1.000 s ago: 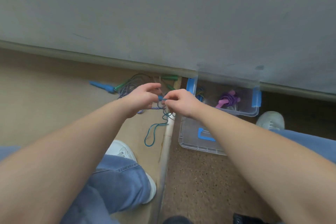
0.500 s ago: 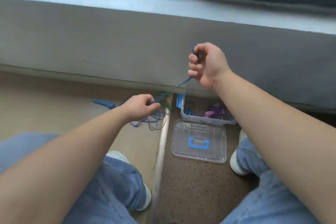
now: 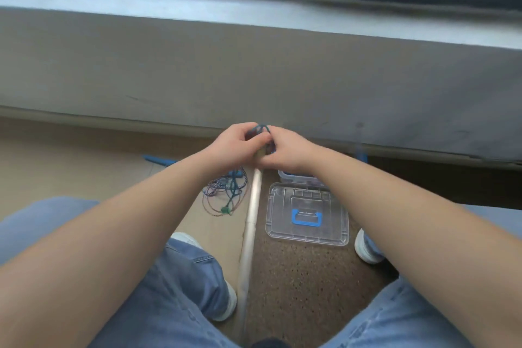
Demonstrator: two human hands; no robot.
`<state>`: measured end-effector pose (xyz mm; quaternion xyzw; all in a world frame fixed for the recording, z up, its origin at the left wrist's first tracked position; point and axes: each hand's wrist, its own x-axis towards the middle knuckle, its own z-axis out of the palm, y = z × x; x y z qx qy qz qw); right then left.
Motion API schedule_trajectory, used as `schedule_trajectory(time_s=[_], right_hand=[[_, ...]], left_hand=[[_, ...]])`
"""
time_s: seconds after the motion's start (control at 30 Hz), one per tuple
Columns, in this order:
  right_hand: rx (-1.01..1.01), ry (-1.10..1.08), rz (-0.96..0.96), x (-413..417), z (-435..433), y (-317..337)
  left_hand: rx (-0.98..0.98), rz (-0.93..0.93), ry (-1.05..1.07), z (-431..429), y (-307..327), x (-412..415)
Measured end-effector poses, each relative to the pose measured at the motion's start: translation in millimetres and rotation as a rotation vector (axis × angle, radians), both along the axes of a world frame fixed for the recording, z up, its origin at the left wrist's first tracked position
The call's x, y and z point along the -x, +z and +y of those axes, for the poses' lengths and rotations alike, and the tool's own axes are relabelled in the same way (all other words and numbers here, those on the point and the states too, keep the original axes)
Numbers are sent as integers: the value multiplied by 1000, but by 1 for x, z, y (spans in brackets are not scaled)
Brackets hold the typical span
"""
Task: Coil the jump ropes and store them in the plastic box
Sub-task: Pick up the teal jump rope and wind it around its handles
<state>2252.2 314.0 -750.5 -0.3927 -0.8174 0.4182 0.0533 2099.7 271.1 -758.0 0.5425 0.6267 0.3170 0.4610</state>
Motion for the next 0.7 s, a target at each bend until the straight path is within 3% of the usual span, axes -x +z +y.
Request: schedule_trajectory(time_s=[0.07,0.17,0.23,0.33,0.4,0.53,0.6,0.7], right_hand=[[-16,-59,-31,3,3,1],[32,-196,-128,-10,15,2],[259,-402,98,-21,21,6],[728,-685,664,-35,31,22],[856,-728,889,-42,37,31],[1000,-780,1160,-47,38,43],[917,-769,1019,-42,37,40],[416,-560,422,-38,33,25]], left_hand=[[-26,76,-13,2,5,4],[-31,343,-22,0,2,26],[31,462,-89,-8,-5,42],[182,563,-177,-20,-29,58],[265,559,-133,-27,-42,61],[253,586,-124,-34,-49,53],[248,435,-60,-32,-47,47],[201,191,93,-27,-41,41]])
